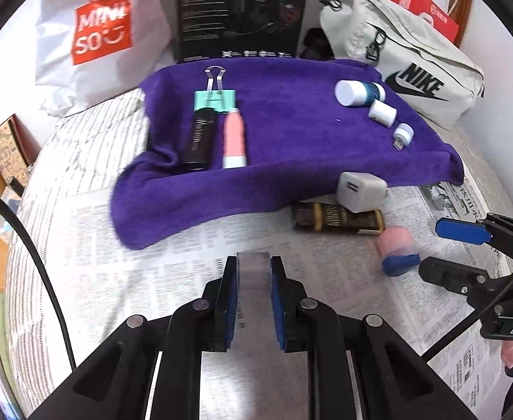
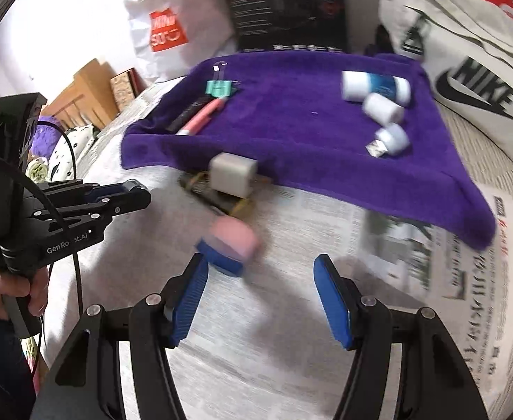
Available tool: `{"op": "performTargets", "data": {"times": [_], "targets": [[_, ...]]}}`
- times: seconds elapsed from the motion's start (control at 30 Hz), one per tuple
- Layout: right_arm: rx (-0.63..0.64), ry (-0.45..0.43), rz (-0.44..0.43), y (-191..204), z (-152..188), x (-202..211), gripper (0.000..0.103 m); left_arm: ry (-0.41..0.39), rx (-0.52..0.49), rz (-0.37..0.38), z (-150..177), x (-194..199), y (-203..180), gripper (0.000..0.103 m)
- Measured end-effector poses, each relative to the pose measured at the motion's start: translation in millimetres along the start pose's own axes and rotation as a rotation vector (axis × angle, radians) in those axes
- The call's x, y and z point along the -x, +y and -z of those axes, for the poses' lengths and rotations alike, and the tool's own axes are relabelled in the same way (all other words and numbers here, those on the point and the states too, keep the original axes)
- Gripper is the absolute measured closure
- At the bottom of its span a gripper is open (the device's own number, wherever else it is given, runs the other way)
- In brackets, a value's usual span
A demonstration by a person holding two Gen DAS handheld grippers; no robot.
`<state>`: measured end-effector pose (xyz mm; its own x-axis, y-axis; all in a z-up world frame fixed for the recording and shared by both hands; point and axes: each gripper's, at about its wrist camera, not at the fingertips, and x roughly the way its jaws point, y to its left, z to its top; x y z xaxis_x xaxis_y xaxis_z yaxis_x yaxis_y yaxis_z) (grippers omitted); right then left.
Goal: Organize rigid objects
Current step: 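Grasp the clear plastic cup with the left tool while the right tool grasps the pink-and-blue puff, then carry the cup toward the clip with the left tool while the right tool carries the puff onto the towel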
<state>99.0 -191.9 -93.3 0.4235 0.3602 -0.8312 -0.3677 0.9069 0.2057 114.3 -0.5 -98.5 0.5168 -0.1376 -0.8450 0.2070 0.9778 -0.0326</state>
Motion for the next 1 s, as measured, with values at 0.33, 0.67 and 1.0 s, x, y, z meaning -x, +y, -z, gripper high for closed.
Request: {"op": "performTargets", "data": {"times": [0.33,0.67,1.0], "targets": [[0.11,0.02,0.056,25.0,-6.1,-25.0,0.05,0.001,0.024,0.001,5.9,4.1,20.8,0.086],[0.159,0.012,0.09,28.2,-7.8,-26.9,0.061,0.005,0.027,0.01,7.1,1.4,21.9,0.086],[0.172,-0.001,0.118,22.4,3.7,-21.9,0.06,0.007,0.022,0.016,6.5,-2.0,18.7,0.086]]}}
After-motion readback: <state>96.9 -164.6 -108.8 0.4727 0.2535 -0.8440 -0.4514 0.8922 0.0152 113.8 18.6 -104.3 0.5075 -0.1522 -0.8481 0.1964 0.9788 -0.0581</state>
